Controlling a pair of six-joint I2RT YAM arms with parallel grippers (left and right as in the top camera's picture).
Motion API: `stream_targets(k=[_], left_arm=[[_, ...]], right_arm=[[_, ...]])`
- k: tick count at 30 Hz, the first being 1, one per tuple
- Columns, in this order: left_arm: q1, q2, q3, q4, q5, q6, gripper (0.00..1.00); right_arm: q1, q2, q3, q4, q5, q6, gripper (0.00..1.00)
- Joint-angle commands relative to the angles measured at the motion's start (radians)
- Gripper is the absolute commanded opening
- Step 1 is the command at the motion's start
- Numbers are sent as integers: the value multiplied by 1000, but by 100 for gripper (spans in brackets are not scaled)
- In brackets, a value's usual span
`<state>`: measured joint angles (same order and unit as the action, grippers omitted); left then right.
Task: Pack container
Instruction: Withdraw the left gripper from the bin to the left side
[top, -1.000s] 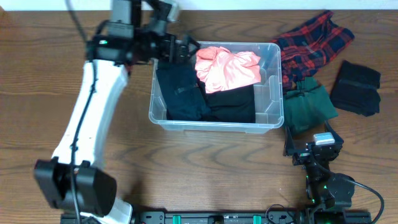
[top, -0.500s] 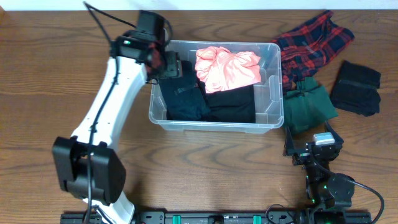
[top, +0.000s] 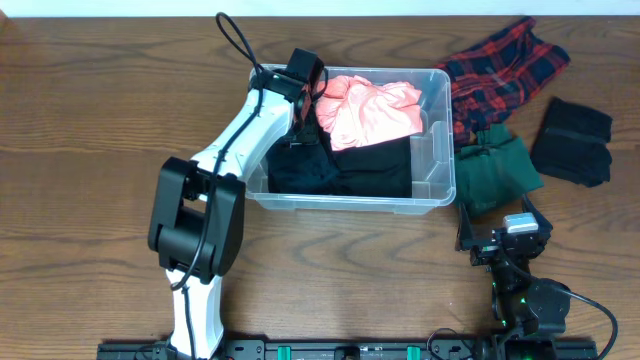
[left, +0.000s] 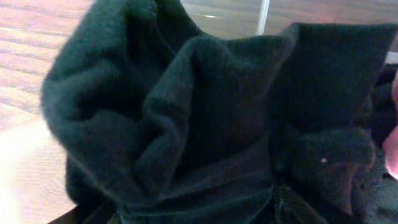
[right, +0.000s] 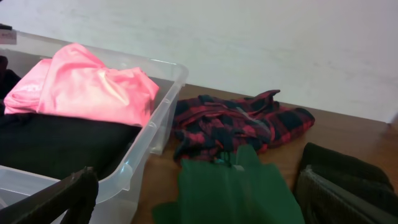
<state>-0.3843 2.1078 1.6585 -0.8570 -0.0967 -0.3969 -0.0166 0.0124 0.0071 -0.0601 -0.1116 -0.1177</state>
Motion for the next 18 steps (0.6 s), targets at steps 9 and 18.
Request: stream_targets(k=[9,18], left_arm=[[13,-191,133,-89,-42,-5,96],[21,-503,143,-62,-52,80,98]], right_arm=[[-13,-5,-2,-4,3,-11,99],[-13,-5,-2,-4,3,-11,99]])
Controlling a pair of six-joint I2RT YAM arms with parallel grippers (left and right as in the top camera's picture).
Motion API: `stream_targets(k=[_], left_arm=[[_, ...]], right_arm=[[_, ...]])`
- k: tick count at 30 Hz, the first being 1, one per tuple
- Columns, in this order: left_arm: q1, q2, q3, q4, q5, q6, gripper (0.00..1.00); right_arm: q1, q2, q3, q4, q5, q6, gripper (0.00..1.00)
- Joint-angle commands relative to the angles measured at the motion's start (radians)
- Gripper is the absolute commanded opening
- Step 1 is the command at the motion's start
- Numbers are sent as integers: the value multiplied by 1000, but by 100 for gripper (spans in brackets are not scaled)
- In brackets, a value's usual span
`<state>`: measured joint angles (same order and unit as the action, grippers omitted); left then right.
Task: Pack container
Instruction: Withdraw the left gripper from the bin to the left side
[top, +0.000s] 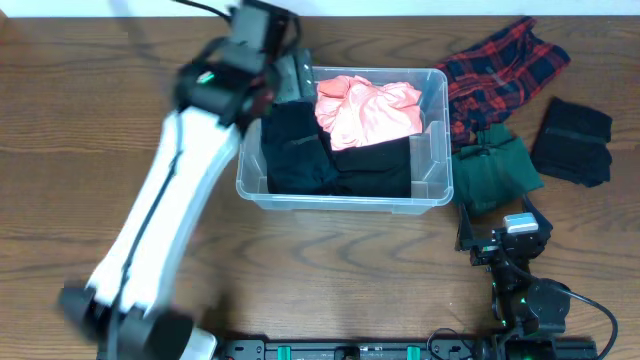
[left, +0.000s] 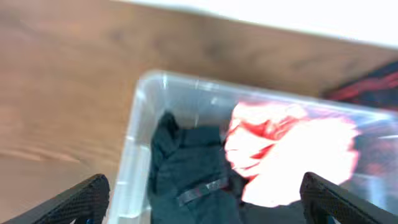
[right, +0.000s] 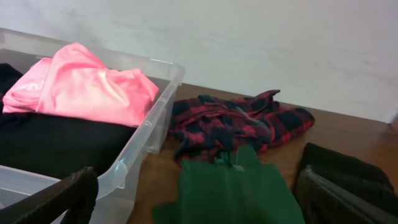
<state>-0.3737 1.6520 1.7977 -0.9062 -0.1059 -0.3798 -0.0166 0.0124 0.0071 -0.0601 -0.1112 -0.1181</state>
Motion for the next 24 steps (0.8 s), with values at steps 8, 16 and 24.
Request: stream_targets(k=[8,16,24], left_arm=[[176,-203,4,-173,-221,65,98],[446,-210,3,-343,-220,11,98],[523,-209,3,-377,-221,12,98]], right_arm=[[-13,-5,-2,-4,3,-11,99],[-13,-5,-2,-4,3,-11,99],[-13,-5,-2,27,-126,46,99]])
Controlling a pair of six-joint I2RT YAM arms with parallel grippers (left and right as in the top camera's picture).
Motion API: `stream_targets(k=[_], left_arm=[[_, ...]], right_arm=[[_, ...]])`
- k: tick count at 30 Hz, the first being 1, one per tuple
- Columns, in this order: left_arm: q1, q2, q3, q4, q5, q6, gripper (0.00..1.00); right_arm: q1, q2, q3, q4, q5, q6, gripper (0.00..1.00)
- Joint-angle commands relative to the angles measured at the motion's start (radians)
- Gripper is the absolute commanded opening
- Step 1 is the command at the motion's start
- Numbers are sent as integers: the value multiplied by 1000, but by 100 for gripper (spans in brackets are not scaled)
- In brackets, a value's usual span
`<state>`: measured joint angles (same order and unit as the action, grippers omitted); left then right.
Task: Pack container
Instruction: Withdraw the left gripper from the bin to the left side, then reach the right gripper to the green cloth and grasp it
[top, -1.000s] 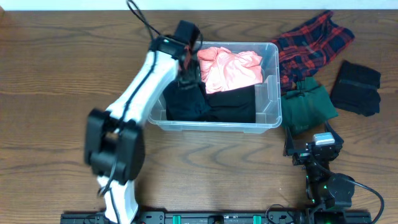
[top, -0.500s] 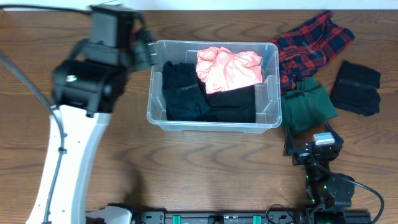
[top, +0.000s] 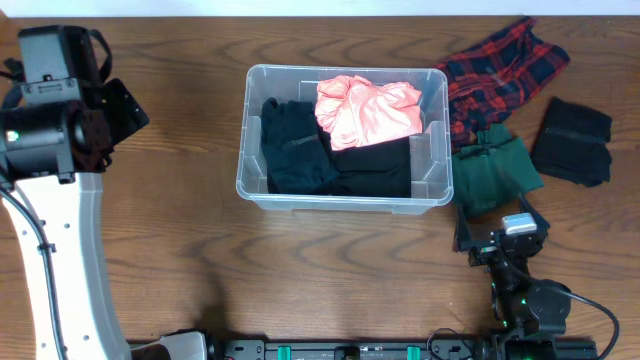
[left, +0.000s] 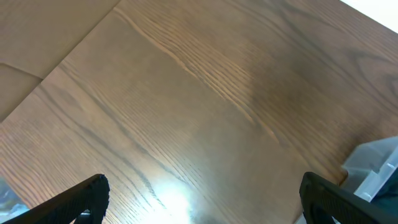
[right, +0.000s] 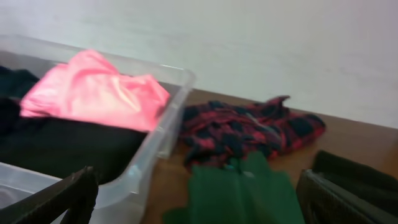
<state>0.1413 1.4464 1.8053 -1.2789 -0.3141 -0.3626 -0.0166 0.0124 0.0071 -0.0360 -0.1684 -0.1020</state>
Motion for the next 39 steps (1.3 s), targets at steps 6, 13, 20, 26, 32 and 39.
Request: stream_targets(k=[6,13,20,26,32,39], left_arm=[[8,-3,-4,-4,-12,-5,98],[8,-3,-4,-4,-12,-5,98],[8,-3,-4,-4,-12,-5,98],[8,-3,-4,-4,-12,-5,98],[8,-3,-4,-4,-12,-5,98],[8,-3,-4,-4,-12,-5,98]], right_arm=[[-13,-5,-2,32,-68,26,99],[-13,0,0,155,-155,340,99],[-13,119,113,50,-177,423,99],[-13,480,433,-169,-165,359,99],[-13,815,808,-250,-415,272,99],[-69,1016,1072,-322,-537,328,99]])
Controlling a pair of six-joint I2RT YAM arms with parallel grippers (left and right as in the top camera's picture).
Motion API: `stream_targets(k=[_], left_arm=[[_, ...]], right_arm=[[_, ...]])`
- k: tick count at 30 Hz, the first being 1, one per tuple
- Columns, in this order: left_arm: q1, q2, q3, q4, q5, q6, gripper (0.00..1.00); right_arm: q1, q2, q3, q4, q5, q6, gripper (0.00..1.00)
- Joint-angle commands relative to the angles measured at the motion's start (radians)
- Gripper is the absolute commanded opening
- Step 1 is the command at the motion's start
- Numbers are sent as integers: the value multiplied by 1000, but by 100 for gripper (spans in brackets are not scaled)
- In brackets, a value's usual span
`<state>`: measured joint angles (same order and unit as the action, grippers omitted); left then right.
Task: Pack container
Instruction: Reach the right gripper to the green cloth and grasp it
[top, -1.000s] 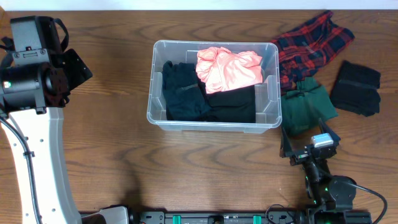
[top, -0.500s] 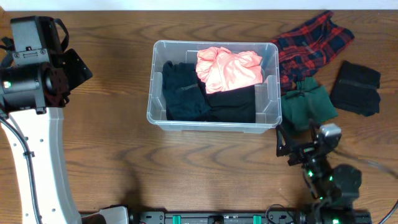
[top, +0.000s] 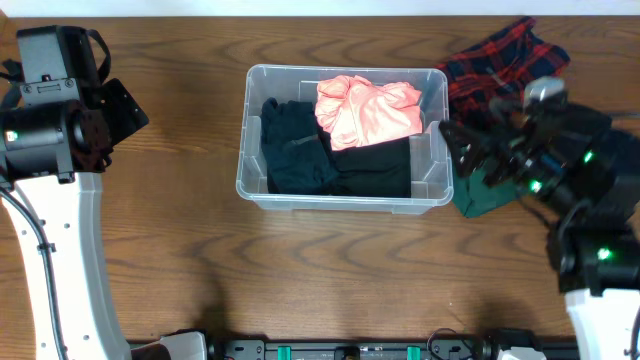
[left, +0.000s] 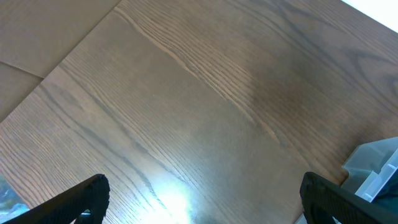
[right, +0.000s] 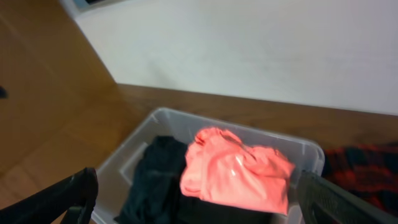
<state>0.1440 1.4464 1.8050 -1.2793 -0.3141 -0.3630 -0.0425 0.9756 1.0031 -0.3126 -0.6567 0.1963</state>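
The clear plastic container (top: 340, 190) stands mid-table, holding a pink garment (top: 368, 108) on top of black clothes (top: 295, 145). My left gripper (top: 122, 108) hangs open over bare wood at the far left; its wrist view shows only the tabletop and a corner of the container (left: 376, 171). My right gripper (top: 468, 150) is raised and open just right of the container, over the green garment (top: 480, 192). The right wrist view looks down on the pink garment (right: 236, 177) and the black clothes (right: 155, 180), with nothing between the fingers.
A red plaid shirt (top: 500, 60) lies at the back right beside the container. A black garment (top: 628, 150) at the far right is mostly hidden by my right arm. The wood table (top: 180, 230) stretches left and in front of the container.
My right arm has risen from its low spot at the front right and now hangs over the green garment by the container's right wall. The left arm has not moved.
My left gripper was down in the container's left part against a black garment. Then it was open above the back left corner, the garment lying in the container. Then it hung at the far left, where it stays. The right arm lifted only now.
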Motion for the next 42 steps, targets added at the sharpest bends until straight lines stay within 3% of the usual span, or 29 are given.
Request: stream_targets(k=[1,5,9,13,17,28,34,42], left_arm=[[5,-3,-4,-4,-12,-5,98],[5,-3,-4,-4,-12,-5,98],[5,-3,-4,-4,-12,-5,98],[5,-3,-4,-4,-12,-5,98],[5,-3,-4,-4,-12,-5,98],[5,-3,-4,-4,-12,-5,98],[5,-3,-4,-3,-12,-5,98],[5,-3,-4,-4,-12,-5,98]], right_arm=[[-67,81,108,-102,4,66,99],[-192,207,222,-345,133,95,99],[-299,267,227,-423,164,77,99],[-394,337,226,-546,321,181,99],[-431,442,216,-626,377,184,99],[-431,773,185,-596,300,93,99],[-429,875,169,-549,204,15,92],[-427,890,-21,-283,204,103,89]])
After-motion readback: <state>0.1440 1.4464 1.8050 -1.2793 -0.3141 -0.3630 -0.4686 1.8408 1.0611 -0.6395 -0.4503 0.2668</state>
